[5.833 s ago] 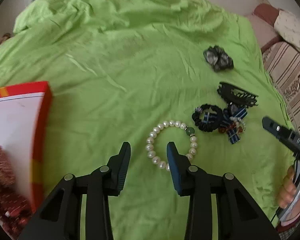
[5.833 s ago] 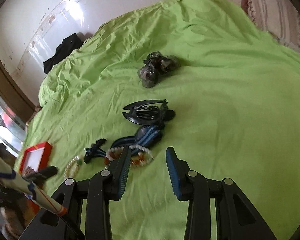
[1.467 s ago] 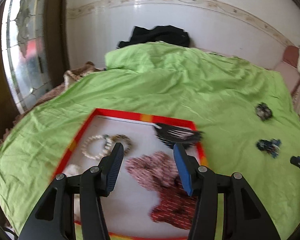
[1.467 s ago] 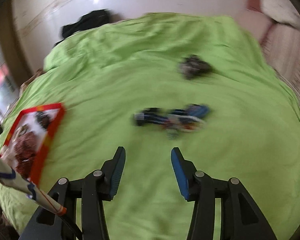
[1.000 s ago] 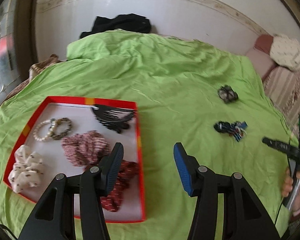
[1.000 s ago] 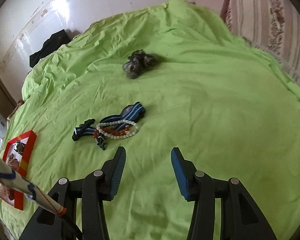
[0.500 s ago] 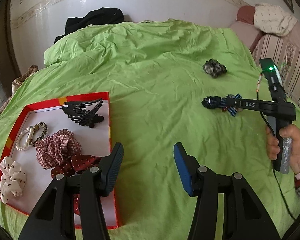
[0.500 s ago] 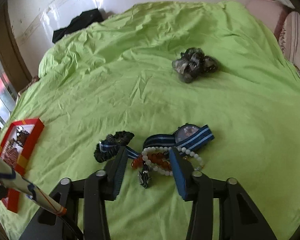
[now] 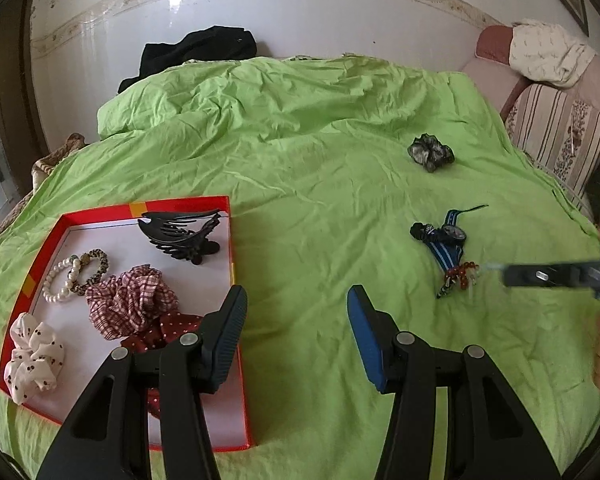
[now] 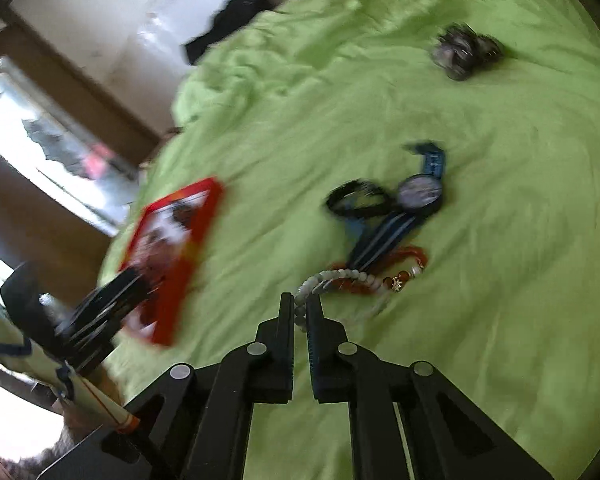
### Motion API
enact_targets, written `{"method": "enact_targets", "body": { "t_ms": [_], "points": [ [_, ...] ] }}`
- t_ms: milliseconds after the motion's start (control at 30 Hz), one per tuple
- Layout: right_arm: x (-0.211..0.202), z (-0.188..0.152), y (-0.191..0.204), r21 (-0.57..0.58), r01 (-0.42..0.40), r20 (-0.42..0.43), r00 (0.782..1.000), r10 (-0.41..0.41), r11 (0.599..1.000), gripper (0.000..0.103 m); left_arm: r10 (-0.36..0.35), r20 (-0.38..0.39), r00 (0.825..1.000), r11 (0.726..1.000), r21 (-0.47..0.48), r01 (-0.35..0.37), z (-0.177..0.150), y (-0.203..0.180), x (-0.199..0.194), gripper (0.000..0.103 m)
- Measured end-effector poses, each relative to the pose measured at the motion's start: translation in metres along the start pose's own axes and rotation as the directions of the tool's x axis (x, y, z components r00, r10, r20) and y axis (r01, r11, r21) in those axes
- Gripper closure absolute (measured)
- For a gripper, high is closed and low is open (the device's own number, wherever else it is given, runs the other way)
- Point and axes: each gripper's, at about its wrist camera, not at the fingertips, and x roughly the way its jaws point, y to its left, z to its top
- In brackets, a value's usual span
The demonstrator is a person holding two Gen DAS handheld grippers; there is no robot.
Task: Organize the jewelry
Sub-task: 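Grasp the black bead bracelet with the left tool while the right tool grasps the white bead bracelet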
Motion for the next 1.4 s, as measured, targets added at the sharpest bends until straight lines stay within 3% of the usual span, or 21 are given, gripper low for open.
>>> {"method": "enact_targets", "body": {
  "t_ms": [67,167,433,600,867,1100,1167,1200,1233,1267,1400],
  "points": [
    [-0.014,-0.009,0.004,-0.027,0.098,0.047,0.994,-0.096,0.995,0.096,-0.008,0.0,1.0,1.0,-0.016,0.008,0.0,0.0,-0.004,0.052],
    [-0.022,-0.011,-0.005,-0.018,0.235,0.099,0.967,-0.233,0.972,0.096,-0.022,-0.004,1.0,0.999,-0.041,0.021,-0.001,0.0,-0.008,0.052],
    [-0.014,-0.005,-0.057,0.128,0.291,0.055,0.952,-0.3,0.948,0.094,-0.089,-0.082,0.993,0.993,-0.08,0.082,-0.005,-0.011,0.007,0.048],
    [-0.004,-0.006,-0.069,0.139,0.299,0.027,0.952,-0.306,0.944,0.074,-0.195,-0.147,0.97,0.972,-0.158,0.172,0.015,-0.024,0.032,0.048],
    [0.004,-0.007,-0.071,0.13,0.277,0.006,0.96,-0.28,0.952,0.074,-0.372,-0.234,0.898,0.908,-0.293,0.3,0.051,-0.068,0.113,0.048],
    [0.004,-0.004,-0.077,0.135,0.264,0.006,0.964,-0.267,0.955,0.074,-0.443,-0.279,0.852,0.869,-0.367,0.332,0.062,-0.09,0.167,0.048],
    [0.003,-0.003,-0.076,0.13,0.267,0.013,0.963,-0.271,0.955,0.081,-0.474,-0.269,0.839,0.847,-0.399,0.351,0.065,-0.088,0.173,0.063],
    [0.002,-0.003,-0.076,0.128,0.267,0.018,0.962,-0.271,0.955,0.086,-0.494,-0.266,0.828,0.834,-0.415,0.364,0.066,-0.087,0.175,0.084],
    [0.001,-0.003,-0.076,0.126,0.267,0.022,0.962,-0.271,0.956,0.088,-0.519,-0.263,0.813,0.817,-0.433,0.381,0.066,-0.087,0.177,0.095],
    [0.0,-0.002,-0.075,0.121,0.267,0.027,0.962,-0.272,0.956,0.09,-0.536,-0.257,0.804,0.805,-0.441,0.396,0.066,-0.086,0.175,0.095],
    [0.0,-0.002,-0.072,0.11,0.262,0.031,0.963,-0.267,0.959,0.097,-0.506,-0.259,0.823,0.837,-0.379,0.395,0.066,-0.094,0.162,0.095]
  ]
}}
